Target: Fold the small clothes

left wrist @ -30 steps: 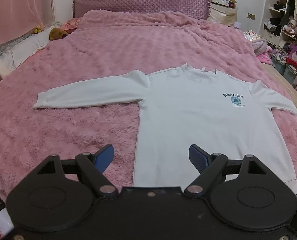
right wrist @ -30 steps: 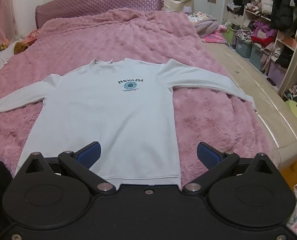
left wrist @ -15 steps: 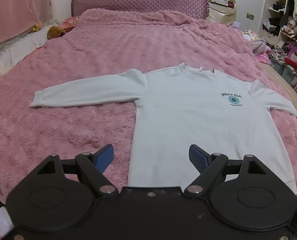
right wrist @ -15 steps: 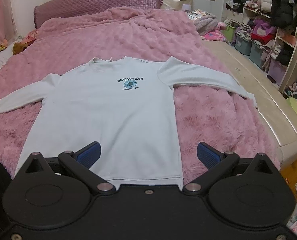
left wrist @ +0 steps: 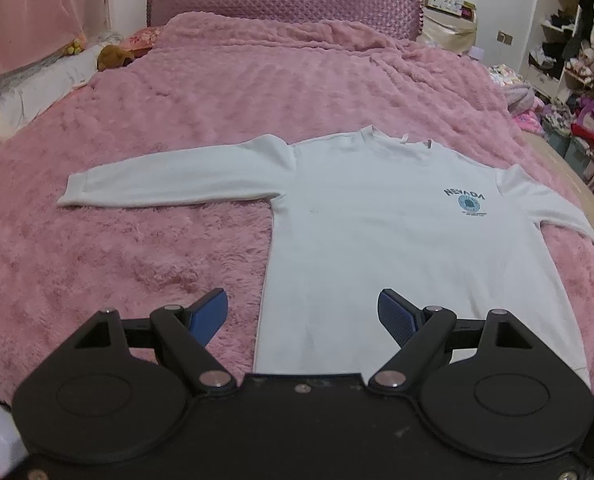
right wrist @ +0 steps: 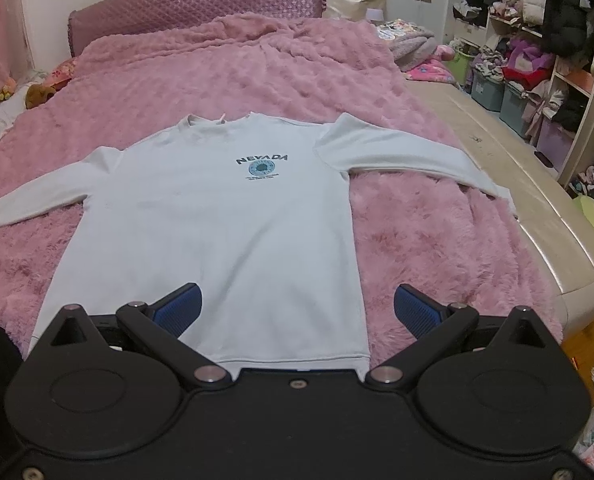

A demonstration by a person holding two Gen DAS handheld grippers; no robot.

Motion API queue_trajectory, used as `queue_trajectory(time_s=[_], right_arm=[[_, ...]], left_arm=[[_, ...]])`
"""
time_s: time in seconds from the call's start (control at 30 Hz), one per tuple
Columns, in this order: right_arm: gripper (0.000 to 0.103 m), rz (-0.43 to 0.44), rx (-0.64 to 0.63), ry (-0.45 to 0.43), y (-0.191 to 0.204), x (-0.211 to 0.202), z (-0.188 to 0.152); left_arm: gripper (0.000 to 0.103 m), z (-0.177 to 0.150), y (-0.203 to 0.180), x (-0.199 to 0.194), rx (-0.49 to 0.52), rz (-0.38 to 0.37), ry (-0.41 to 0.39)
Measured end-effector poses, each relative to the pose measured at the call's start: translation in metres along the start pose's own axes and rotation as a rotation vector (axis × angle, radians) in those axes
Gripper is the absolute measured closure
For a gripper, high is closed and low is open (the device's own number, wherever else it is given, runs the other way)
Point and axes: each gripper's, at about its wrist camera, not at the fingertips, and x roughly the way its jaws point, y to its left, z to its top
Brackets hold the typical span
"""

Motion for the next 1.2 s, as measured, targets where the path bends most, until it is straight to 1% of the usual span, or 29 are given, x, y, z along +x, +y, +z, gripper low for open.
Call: queue_trajectory(time_s=[0.27, 0.43, 0.63, 0.8, 0.9, 0.97, 1.0, 1.07, 1.1, 1.13, 1.2], right_arm=[[0.003, -0.004, -0.014, 0.013, 0.003, 0.004, -0.001], [0.003, 0.006, 0.005, 0.017, 0.001, 0.006, -0.001], [0.002, -0.004, -0.005, 0.026, 0.004, 0.010, -0.003], [0.003, 0.022, 0.022, 0.035, 0.004, 0.015, -0.002], [0.003, 0.031, 0.045, -0.005, 0.005, 0.017, -0.001], [0.003, 0.039, 0.005, -0.029, 0.010, 0.022, 0.000], [0.003, 0.035, -0.022, -0.027, 0.014, 0.026, 0.001], [0.003, 0.013, -0.043, -0.008, 0.022, 0.039, 0.003], [0.003, 0.016, -0.037, -0.001, 0.025, 0.047, 0.004], [0.003, 0.026, -0.022, 0.004, 0.028, 0.054, 0.005], [0.003, 0.067, 0.007, 0.037, 0.033, 0.071, 0.007]], left_arm=[[0.019, 0.000, -0.004, 0.004, 0.006, 0.006, 0.015], [0.019, -0.001, -0.004, 0.006, 0.012, -0.022, 0.033], [0.019, -0.003, -0.004, 0.008, 0.013, -0.028, 0.041], [0.019, -0.004, 0.000, 0.012, 0.003, 0.009, 0.040], [0.019, -0.004, 0.005, 0.016, 0.008, 0.046, 0.042], [0.019, -0.001, 0.013, 0.021, 0.023, 0.076, 0.053], [0.019, 0.000, 0.016, 0.023, 0.026, 0.097, 0.050], [0.019, 0.004, 0.034, 0.029, 0.003, 0.138, 0.043], [0.019, 0.006, 0.044, 0.032, -0.017, 0.149, 0.042], [0.019, 0.008, 0.059, 0.035, -0.045, 0.157, 0.035], [0.019, 0.012, 0.088, 0.042, -0.092, 0.205, 0.016]])
